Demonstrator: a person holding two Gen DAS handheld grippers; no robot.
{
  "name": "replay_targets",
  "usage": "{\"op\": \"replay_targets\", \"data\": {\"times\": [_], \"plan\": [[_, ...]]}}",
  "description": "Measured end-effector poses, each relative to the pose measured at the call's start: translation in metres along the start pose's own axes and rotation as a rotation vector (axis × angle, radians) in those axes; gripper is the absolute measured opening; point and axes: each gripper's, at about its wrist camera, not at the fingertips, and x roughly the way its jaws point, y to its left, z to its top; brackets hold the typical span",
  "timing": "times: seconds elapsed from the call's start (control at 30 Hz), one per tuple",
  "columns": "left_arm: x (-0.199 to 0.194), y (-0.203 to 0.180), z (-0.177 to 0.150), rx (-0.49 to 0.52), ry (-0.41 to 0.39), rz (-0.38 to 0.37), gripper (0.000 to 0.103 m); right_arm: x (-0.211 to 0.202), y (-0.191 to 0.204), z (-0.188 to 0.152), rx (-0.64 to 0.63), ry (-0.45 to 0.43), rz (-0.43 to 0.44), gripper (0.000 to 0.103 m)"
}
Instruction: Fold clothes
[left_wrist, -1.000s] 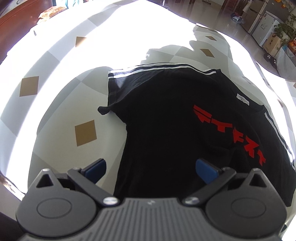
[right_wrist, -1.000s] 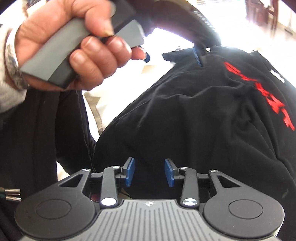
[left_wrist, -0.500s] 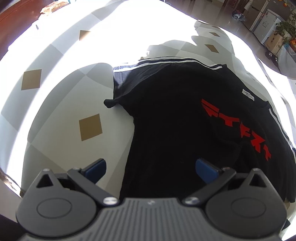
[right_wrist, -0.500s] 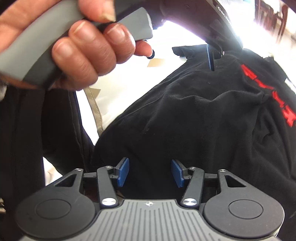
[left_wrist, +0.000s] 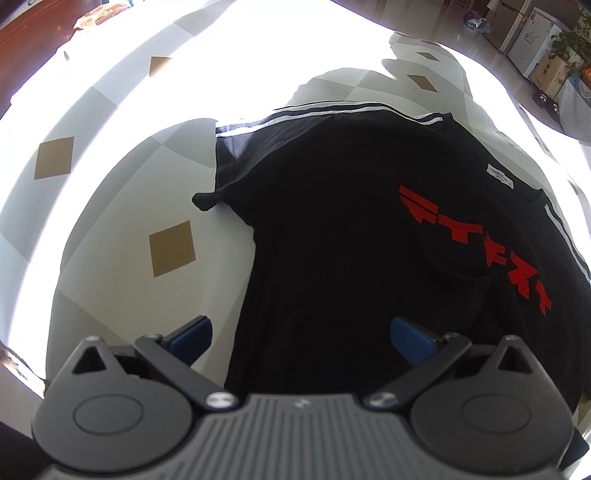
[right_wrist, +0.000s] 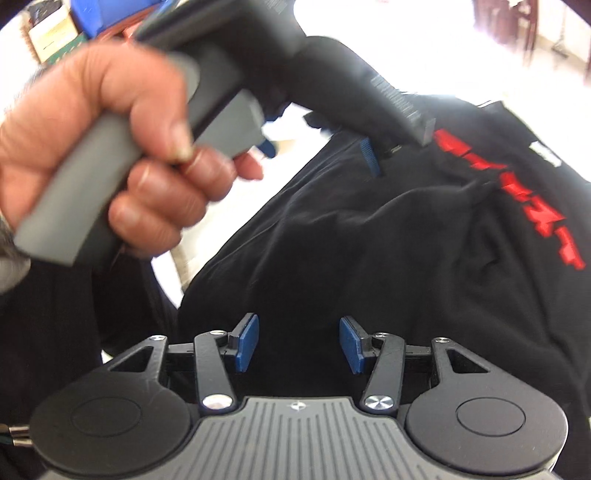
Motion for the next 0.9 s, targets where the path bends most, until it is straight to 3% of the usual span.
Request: {"op": "replay_targets", "data": {"times": [0.2,0.33,0.9], "plan": [[-0.001,-0.012,0.001,0.03,-0.025,0.018,0.103,-0.013,-0.018,0.006,0.06,-0.04,-0.119,0.035],[0.0,-0.023,0.0,0.065,-0.036,0.024,0.103,-0.022,-0.035,0.01,0.064,-0.058,-0.162,0.033],[0.01,-0.05,0.007,0.131,-0.09,0.035,0.103,-0.031,-0.131,0.028,0.189,-0.056,-0.343,0.033]]}}
